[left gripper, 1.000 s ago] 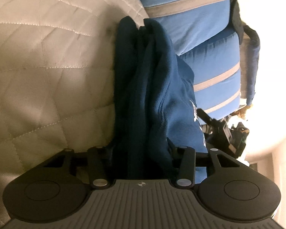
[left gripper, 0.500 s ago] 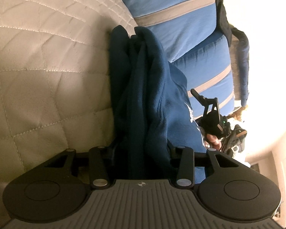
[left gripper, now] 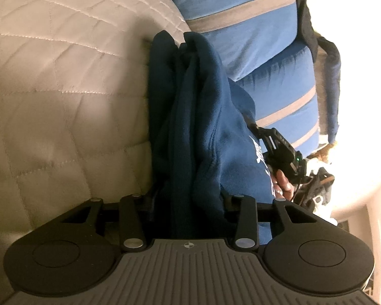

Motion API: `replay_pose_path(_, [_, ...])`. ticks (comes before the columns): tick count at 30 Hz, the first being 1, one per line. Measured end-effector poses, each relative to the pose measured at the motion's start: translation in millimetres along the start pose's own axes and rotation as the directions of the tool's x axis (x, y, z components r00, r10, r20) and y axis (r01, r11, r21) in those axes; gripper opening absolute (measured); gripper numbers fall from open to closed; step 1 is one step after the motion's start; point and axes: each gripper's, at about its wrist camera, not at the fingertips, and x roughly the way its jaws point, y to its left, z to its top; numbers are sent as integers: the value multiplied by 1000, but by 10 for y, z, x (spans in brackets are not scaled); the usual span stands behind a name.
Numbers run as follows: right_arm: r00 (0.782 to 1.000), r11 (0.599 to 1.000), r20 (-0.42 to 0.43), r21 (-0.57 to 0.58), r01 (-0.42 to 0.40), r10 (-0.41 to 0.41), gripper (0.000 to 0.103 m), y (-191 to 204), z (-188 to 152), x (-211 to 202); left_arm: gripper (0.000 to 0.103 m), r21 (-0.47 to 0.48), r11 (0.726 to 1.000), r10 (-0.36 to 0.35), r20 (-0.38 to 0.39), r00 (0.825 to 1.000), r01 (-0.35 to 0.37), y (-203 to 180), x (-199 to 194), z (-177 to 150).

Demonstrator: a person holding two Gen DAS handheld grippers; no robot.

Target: Fold clothes

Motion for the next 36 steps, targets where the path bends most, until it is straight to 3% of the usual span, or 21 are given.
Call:
replay_pose_path(2, [1000,1000,14,-15,-9,10,28,43,-33,-3,36,-14,1000,14,9,1000,-13,-30,-21,-22])
replay_pose_path(7, [996,994,51,-88,-64,69,25,342,-148,-74,33,7,997,71,23,997,-71,-239,-139,-58])
replay_pose_path(12, [994,983,70,-165,-75,88,24,654,-231,-160,32,105,986,129,48,990,-134,-584,-404,-51])
replay_pose_path(17, [990,973,76,-208,-104,122,24,1005,-234,-136,32,163,973,143,137,980,-165,-850,-834,151])
replay_pose_path(22, [977,941,79,-295,-166,198,24,1752,-53,45,33,235,949,149,255,955,-211,-1182,-1251,491])
replay_pose_path(24, [973,925,90,-340,-170,212,24,2081,39,153,42,228,938,177,337,925,-263,-1255,-1356,714])
replay_pose_path(25, [975,917,115,-375,-135,191,28,2248,83,250,55,214,926,213,381,899,-310,-1235,-1385,814])
replay_pose_path(26, [980,909,147,-412,-62,134,53,2394,111,352,66,188,911,262,420,869,-366,-1206,-1404,890])
replay_pose_path(27, [981,893,190,-446,55,34,65,2515,119,463,66,164,894,306,456,836,-417,-1179,-1421,944])
replay_pose_path(28, [973,863,224,-480,155,-50,91,2614,108,552,66,150,876,340,485,806,-459,-1156,-1432,944])
replay_pose_path(29, [963,823,245,-518,231,-116,99,2685,74,616,67,140,858,367,508,779,-495,-1131,-1436,928])
replay_pose_path(32, [937,726,287,-600,337,-198,103,2721,-104,592,70,143,819,410,531,742,-555,-1048,-1397,761])
replay_pose_path(36, [920,682,275,-617,392,-280,103,2519,-298,415,70,156,800,427,531,732,-580,-1025,-1241,438])
